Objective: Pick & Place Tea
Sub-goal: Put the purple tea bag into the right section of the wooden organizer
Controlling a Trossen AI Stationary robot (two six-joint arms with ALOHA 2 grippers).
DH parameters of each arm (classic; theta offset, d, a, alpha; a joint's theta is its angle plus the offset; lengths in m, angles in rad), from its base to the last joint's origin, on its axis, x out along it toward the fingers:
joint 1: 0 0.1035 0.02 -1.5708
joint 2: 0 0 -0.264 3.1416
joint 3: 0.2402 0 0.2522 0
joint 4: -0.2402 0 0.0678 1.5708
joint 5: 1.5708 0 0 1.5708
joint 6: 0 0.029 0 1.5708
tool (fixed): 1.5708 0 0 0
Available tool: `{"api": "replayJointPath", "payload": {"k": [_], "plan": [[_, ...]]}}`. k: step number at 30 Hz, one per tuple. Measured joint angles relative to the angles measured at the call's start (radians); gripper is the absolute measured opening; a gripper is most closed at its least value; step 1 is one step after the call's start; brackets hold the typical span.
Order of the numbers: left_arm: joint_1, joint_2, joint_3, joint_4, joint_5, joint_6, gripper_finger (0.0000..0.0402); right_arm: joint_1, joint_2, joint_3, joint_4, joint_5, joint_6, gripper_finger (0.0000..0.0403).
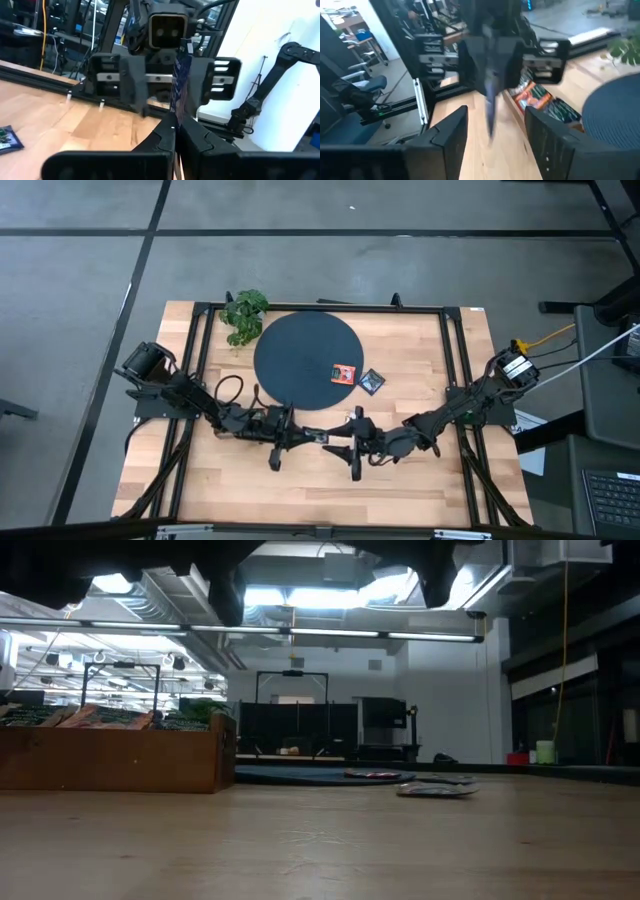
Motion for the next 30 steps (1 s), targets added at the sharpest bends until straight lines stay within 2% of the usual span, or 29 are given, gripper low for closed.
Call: {"api": "replayJointPath", "payload": {"k": [3,5,13,20,26,30], "plan": [[0.006,0.0,0.0,-0.009,0.0,-0.006,0.0003,0.0,0.0,0.0,0.022,0.0,-0.01,0.0183],[0.007,0.0,0.0,-0.009,-0.002,-0.006,0.0003,0.0,0.0,0.0,0.019,-0.001,-0.009,0.0159],[0.011,0.0,0.0,-0.009,0.0,-0.006,0.0003,-0.001,0.0,0.0,0.009,-0.022,-0.029,0.0014],[0.011,0.0,0.0,-0.023,0.006,-0.01,0.0029,-0.001,-0.002,0.0,-0.036,-0.034,-0.011,0.0005],[0.019,0.0,0.0,-0.091,0.12,-0.125,0.0084,0.0,-0.002,0.0,-0.205,-0.126,0.137,0.0004],[0.032,0.0,0.0,-0.204,0.183,-0.213,0.0114,0.0,-0.001,0.0,-0.272,-0.204,0.213,0.0003]]}}
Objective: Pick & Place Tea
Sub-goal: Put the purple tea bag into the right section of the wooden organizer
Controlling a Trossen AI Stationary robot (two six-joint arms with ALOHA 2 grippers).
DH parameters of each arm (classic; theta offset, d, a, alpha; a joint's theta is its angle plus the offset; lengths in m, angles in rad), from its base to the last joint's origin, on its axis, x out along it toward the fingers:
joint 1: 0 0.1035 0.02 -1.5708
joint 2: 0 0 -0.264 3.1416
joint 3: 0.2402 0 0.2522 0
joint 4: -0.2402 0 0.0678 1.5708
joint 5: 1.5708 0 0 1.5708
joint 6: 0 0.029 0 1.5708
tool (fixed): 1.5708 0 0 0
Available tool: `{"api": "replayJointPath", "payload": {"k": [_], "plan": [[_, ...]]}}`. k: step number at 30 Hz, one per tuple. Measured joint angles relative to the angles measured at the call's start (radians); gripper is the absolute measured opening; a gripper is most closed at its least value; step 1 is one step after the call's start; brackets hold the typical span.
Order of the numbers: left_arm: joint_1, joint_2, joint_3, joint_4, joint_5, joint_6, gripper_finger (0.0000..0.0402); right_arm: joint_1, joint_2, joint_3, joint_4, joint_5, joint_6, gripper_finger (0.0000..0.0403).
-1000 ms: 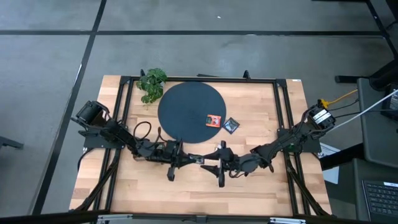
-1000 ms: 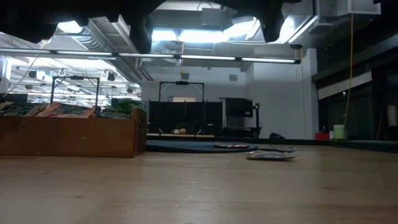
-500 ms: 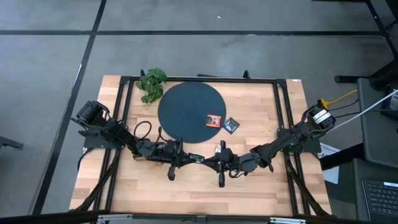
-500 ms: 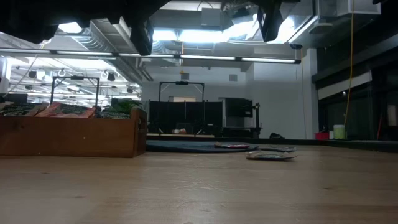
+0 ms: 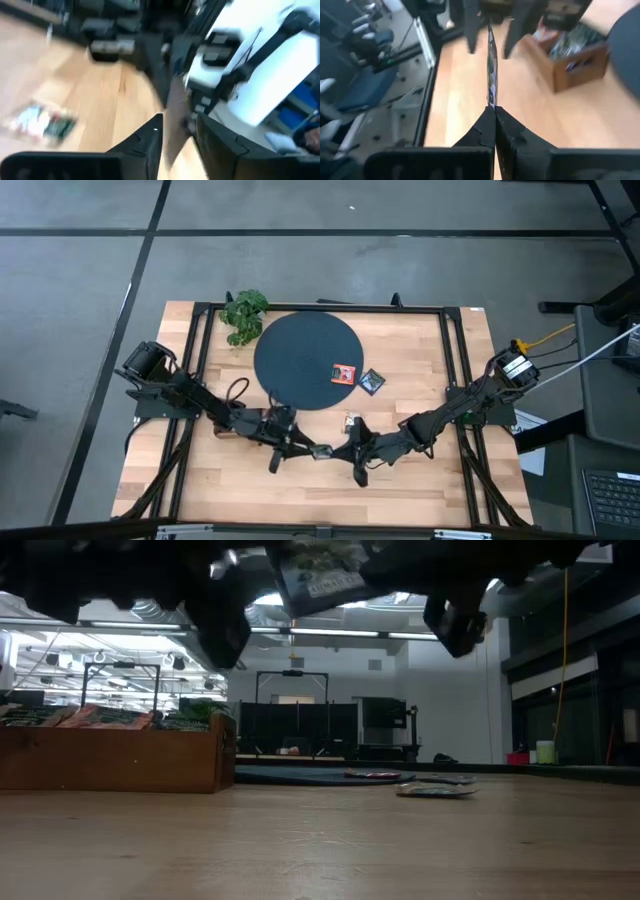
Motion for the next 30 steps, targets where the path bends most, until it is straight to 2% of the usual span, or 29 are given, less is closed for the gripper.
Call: {"api": "replayJointPath", "payload": {"k": [4,14,20,24,30], "plan": [[0.01,0.0,0.044,-0.172,0.036,-0.03,0.0131,0.0,0.0,0.0,-0.05,-0.063,0.071,0.0002],[0.046,0.0,0.261,-0.576,0.137,0.073,0.0138,-0.002,0.001,0.0,-0.111,-0.088,0.126,0.0002],[0.068,0.0,0.322,-0.684,0.201,0.074,0.0137,-0.002,0.001,0.0,-0.117,-0.087,0.123,0.0001],[0.083,0.0,0.327,-0.682,0.26,0.075,0.0111,-0.002,0.001,0.0,-0.119,-0.087,0.121,0.0002],[0.087,0.0,0.327,-0.683,0.278,0.09,0.0022,-0.002,0.001,0.0,-0.119,-0.087,0.12,0.0016]]}}
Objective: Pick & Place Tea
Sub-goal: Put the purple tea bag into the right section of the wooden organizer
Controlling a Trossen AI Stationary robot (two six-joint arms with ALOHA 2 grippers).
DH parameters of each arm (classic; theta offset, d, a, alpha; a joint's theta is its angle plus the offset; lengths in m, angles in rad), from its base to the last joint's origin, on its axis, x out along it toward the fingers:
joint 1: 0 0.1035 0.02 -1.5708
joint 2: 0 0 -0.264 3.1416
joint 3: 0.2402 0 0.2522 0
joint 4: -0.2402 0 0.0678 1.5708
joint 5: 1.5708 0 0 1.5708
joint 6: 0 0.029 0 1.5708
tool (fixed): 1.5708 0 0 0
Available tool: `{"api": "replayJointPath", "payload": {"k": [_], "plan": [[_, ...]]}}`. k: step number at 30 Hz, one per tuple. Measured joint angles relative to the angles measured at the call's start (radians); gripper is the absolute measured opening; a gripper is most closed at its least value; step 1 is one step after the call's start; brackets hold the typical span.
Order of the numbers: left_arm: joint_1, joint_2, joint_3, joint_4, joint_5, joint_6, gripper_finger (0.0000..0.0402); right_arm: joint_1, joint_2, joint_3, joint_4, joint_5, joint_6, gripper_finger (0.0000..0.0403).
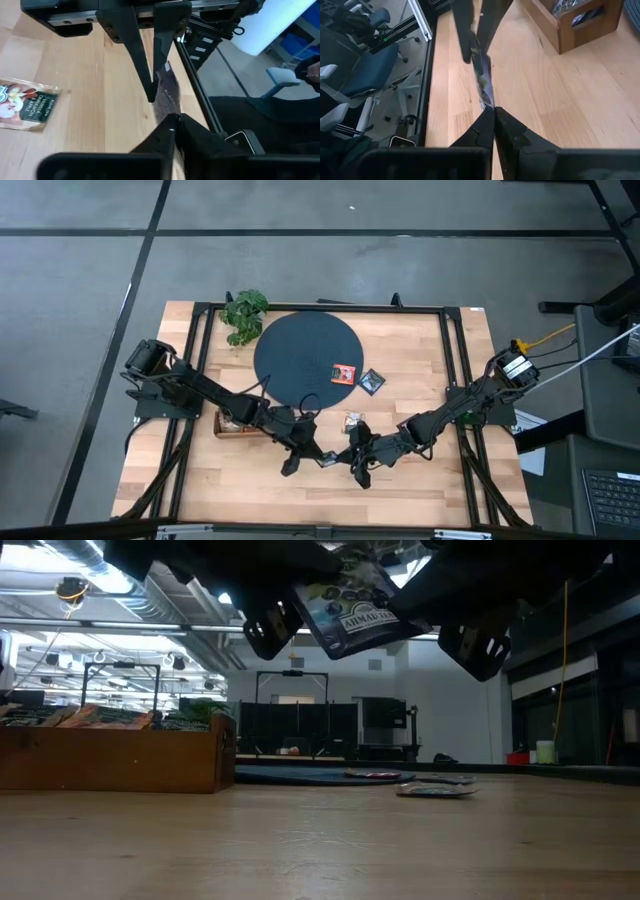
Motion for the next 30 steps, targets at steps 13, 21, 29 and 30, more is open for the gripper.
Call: {"api": "replayJointPath", "payload": {"k": [13,21,29,30], "plan": [[-0.008,-0.024,0.0,-0.33,-0.048,-0.015,0.0002,0.0,0.0,0.0,-0.134,0.003,0.114,0.0049],[-0.05,-0.212,0.0,-0.632,-0.198,-0.014,0.0003,0.0,0.041,0.0,-0.218,0.003,0.198,0.0123],[-0.023,-0.349,0.0,-0.914,-0.311,-0.013,0.0002,0.0,0.095,0.0,-0.201,0.003,0.214,0.0135],[-0.014,-0.356,0.0,-0.941,-0.322,-0.006,0.0002,0.0,0.101,0.0,-0.197,0.004,0.214,0.0135]]}}
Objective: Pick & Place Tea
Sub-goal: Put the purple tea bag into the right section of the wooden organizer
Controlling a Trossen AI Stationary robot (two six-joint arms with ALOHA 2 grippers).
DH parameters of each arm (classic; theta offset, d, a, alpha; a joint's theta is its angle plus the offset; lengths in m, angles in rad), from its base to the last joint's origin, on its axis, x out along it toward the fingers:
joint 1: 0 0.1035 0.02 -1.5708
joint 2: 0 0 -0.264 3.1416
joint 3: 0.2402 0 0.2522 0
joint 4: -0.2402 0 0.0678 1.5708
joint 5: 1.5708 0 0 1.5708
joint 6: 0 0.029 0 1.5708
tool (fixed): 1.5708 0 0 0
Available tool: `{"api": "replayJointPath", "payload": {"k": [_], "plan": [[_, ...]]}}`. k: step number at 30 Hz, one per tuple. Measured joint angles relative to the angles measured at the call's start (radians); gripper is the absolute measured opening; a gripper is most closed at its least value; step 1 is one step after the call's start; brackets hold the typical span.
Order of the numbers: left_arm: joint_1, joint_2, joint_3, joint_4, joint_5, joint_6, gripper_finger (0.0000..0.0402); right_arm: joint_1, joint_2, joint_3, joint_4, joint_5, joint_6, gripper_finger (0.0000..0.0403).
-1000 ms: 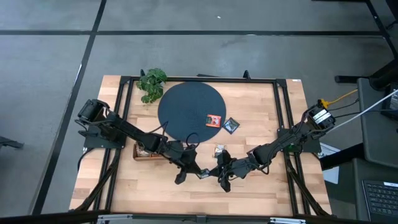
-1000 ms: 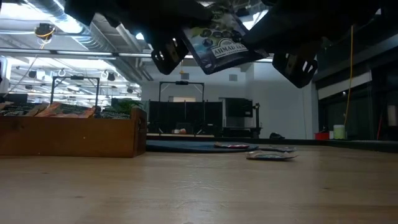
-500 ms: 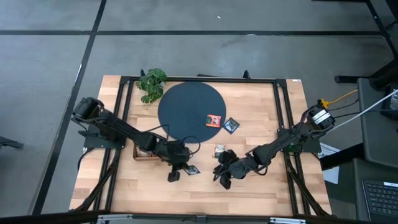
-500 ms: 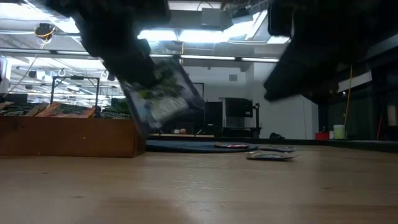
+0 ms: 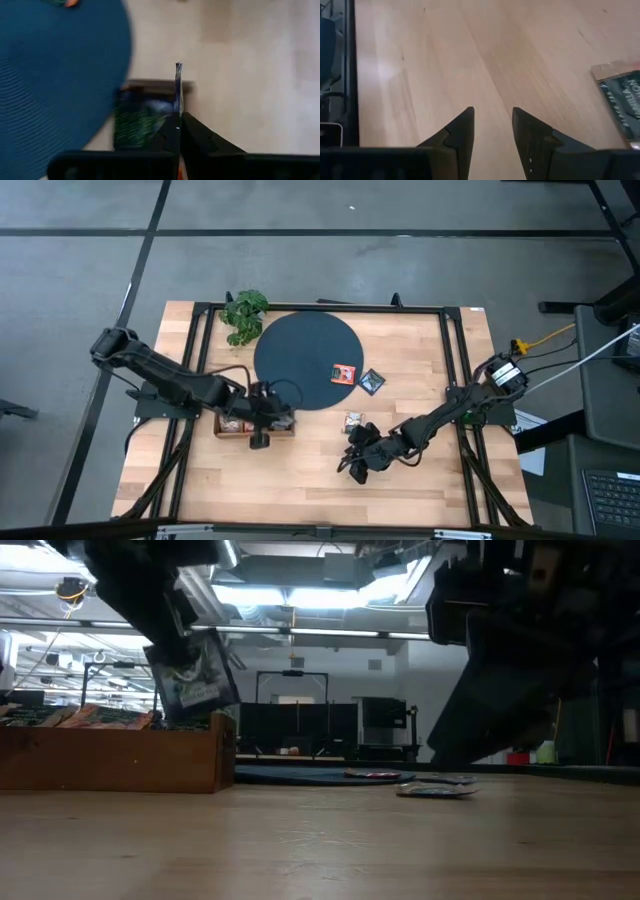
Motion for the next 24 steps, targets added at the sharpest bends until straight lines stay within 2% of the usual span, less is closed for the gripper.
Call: {"api": "replayJointPath", "payload": {"k": [4,14,24], "plan": [[0.042,0.003,0.0,-0.032,-0.007,0.051,0.0002,0.0,0.007,0.0,0.011,0.024,0.0,0.0135],[0.083,0.013,0.0,-0.129,0.07,0.087,0.0002,0.0,0.006,0.0,0.029,0.054,-0.002,0.0135],[0.083,0.013,0.0,-0.094,0.061,0.164,0.0003,0.0,0.006,0.0,0.038,0.077,-0.002,0.0135]]}}
